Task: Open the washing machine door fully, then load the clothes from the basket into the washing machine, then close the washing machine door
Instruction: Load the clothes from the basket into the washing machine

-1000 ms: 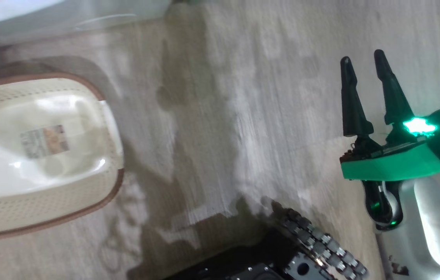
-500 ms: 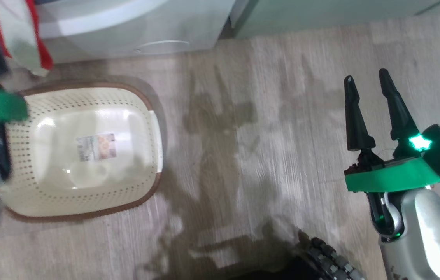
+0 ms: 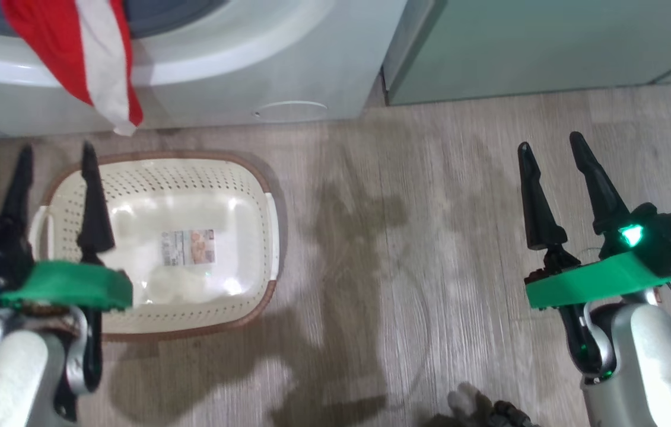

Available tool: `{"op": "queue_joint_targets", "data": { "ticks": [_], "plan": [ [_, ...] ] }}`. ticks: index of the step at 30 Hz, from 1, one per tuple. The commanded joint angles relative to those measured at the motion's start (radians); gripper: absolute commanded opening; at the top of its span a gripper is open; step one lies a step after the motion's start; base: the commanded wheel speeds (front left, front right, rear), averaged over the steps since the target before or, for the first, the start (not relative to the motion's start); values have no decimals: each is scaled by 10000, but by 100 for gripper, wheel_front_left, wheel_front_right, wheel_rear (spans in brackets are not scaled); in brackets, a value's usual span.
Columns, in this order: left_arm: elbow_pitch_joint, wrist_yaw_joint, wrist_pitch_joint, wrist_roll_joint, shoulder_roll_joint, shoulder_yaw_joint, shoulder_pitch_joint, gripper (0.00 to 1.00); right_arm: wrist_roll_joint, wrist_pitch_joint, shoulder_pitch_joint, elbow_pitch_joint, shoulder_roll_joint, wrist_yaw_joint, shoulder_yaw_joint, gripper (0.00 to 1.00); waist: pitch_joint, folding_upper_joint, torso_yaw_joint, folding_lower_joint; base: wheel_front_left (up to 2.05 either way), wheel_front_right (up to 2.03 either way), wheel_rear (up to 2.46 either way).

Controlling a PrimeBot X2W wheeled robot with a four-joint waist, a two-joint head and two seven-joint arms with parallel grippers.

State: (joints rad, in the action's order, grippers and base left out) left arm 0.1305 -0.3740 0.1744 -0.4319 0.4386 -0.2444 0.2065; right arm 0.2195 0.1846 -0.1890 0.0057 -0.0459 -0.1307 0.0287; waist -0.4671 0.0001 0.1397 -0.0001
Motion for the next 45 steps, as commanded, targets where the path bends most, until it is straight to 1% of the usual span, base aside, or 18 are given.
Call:
{"op": "queue_joint_targets", "data": {
  "ticks": [1,6,13,27,31,34,37,41,45],
  "plan": [
    [190,-95,48,-103,96,335,-107,100,-87,-70,199,-285,-43,0,115,100,254,-1,-161,1,0,0,0],
    [93,-85,152,-186,-52,181,-535,100,-177,-238,379,-282,-43,0,67,100,598,-1,-307,1,0,0,0],
    [39,-63,278,-243,-199,60,-678,100,-261,-426,517,-374,-43,0,-12,100,812,-1,-412,1,0,0,0],
    [-148,8,367,-276,-232,-19,-458,100,-277,-522,507,-527,-43,0,1,100,763,-1,-517,1,0,0,0],
    [-272,70,258,-347,-240,-53,-234,100,-254,-513,481,-600,-43,0,7,100,594,-1,-530,1,0,0,0],
    [-599,282,40,-472,-258,-146,269,100,-225,-493,396,-685,-43,0,64,100,352,-1,-484,1,0,0,0],
    [-1193,621,-351,-605,-284,-349,1044,100,-182,-459,279,-764,-43,0,152,100,42,-1,-355,1,0,0,0],
    [-2525,1125,-1030,-878,-297,-507,2334,100,-59,-346,87,-753,-43,0,329,100,-435,-1,-48,1,0,0,0],
    [-4007,1554,-1567,-1164,-204,-435,3627,100,157,-131,-115,-612,-43,0,509,100,-914,-1,348,1,0,0,0]
  ]
}}
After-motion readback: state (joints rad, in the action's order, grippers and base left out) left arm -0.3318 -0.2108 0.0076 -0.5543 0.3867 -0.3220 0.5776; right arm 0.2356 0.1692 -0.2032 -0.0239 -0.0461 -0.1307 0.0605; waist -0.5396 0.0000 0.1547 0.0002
